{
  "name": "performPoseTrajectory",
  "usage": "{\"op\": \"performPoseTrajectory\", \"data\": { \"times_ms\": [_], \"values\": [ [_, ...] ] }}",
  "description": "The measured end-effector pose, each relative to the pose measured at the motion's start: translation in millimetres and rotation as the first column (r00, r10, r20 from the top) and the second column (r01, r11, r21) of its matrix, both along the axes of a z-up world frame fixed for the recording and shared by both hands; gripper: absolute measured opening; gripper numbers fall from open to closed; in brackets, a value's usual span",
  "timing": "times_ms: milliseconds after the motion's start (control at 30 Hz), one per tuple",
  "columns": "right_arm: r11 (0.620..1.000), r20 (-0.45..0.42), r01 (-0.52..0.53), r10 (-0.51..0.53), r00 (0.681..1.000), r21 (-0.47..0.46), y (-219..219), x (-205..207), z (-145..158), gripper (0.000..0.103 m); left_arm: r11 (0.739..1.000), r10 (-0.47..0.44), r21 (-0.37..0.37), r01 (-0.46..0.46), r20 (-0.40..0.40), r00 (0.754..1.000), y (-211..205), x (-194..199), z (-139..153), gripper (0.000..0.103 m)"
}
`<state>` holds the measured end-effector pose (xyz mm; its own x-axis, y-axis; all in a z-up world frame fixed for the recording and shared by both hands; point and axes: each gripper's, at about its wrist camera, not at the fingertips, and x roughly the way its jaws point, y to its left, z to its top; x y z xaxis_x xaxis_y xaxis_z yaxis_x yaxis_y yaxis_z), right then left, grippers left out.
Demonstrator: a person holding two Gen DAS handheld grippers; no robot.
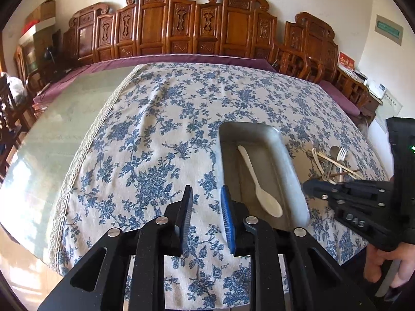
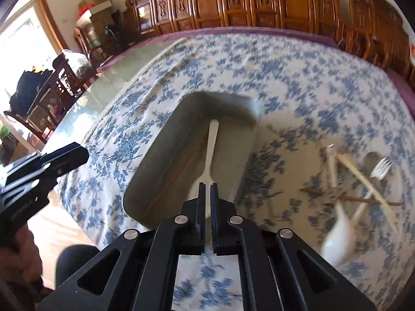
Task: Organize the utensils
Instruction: 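Lower the white spoon into the grey tray and open the right tool, then reach back to the pile and grasp a wooden chopstick with the right tool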
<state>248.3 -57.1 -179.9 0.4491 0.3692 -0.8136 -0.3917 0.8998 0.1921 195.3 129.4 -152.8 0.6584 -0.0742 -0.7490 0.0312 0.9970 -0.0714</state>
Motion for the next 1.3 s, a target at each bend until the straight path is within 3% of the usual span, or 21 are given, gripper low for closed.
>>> {"op": "performPoseTrajectory", "data": {
  "times_ms": [267, 533, 733, 833, 1300],
  "values": [
    [0.999, 0.088, 0.038, -0.035, 0.996, -0.031, -84.2, -21.8, 18.2, 0.006, 0.998, -0.060, 0.018, 0.059, 0.031, 0.998, -38.6, -9.4, 8.3, 0.043],
    [0.992, 0.144, 0.115, -0.106, 0.984, -0.055, -170.7, -28.9, 30.4, 0.006, 0.994, -0.109, 0.026, 0.108, 0.017, 0.994, -89.1, -15.3, 4.8, 0.045],
    [0.990, 0.161, 0.129, -0.119, 0.980, -0.057, -212.0, -33.0, 30.9, 0.007, 0.991, -0.133, 0.032, 0.132, 0.013, 0.991, -121.3, -15.7, 3.3, 0.045],
    [0.989, 0.161, 0.132, -0.121, 0.980, -0.063, -232.3, -32.2, 25.2, 0.017, 0.989, -0.143, 0.037, 0.143, 0.013, 0.990, -136.6, -14.9, 0.8, 0.045],
    [0.987, 0.082, 0.131, -0.123, 0.989, -0.097, -270.9, 8.7, -30.2, 0.017, 0.985, -0.173, 0.023, 0.174, -0.010, 0.985, -178.0, -9.1, -12.7, 0.050]
  ]
}}
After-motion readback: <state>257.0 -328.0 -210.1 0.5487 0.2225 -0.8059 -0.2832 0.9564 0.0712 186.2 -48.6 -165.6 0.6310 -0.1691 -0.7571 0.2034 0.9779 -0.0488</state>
